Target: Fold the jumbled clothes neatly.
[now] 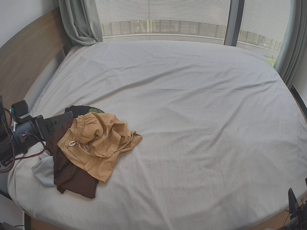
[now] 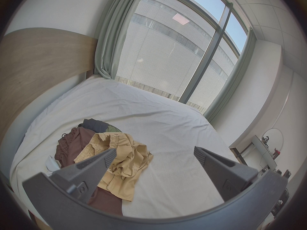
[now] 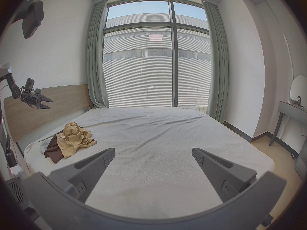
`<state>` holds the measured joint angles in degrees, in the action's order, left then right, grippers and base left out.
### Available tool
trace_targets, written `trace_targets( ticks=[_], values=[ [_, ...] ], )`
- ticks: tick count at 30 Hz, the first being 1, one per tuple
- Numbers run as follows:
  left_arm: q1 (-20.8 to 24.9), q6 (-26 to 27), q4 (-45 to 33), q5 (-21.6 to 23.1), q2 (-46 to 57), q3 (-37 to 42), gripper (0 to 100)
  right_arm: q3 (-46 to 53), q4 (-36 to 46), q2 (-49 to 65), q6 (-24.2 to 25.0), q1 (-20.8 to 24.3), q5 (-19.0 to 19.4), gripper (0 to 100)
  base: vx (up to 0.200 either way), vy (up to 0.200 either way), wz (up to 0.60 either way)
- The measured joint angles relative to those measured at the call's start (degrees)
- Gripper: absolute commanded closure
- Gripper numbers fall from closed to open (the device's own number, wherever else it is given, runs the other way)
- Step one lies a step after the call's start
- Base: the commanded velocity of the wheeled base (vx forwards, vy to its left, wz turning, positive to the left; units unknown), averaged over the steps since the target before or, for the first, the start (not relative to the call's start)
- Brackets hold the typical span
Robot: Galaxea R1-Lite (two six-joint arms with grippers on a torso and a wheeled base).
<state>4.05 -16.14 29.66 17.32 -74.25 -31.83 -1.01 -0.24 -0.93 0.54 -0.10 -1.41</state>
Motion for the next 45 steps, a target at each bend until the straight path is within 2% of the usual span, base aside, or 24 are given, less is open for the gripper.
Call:
trace_targets(
  ticks=[3, 9, 18, 27, 45],
  values=[
    [-0.3, -0.1, 1.2, 1.3, -1.8, 0.1, 0, 0.0, 0.0, 0.0, 0.0, 0.0, 0.0, 0, 0.000, 0.000, 0.00],
    [-3.3, -0.1, 3.6, 6.5, -5.3, 0.4, 0, 0.0, 0.0, 0.0, 0.0, 0.0, 0.0, 0, 0.000, 0.000, 0.00],
    [-5.9, -0.4, 7.1, 8.8, -10.5, 0.3, 0, 0.0, 0.0, 0.0, 0.0, 0.0, 0.0, 0, 0.000, 0.000, 0.00],
    [-6.4, -1.0, 13.4, 9.0, -16.7, 0.5, 0, 0.0, 0.0, 0.0, 0.0, 0.0, 0.0, 0, 0.000, 0.000, 0.00],
    [-8.4, -0.9, 16.1, 9.1, -25.8, -3.3, 0, 0.0, 0.0, 0.0, 0.0, 0.0, 0.0, 0, 0.000, 0.000, 0.00]
  ],
)
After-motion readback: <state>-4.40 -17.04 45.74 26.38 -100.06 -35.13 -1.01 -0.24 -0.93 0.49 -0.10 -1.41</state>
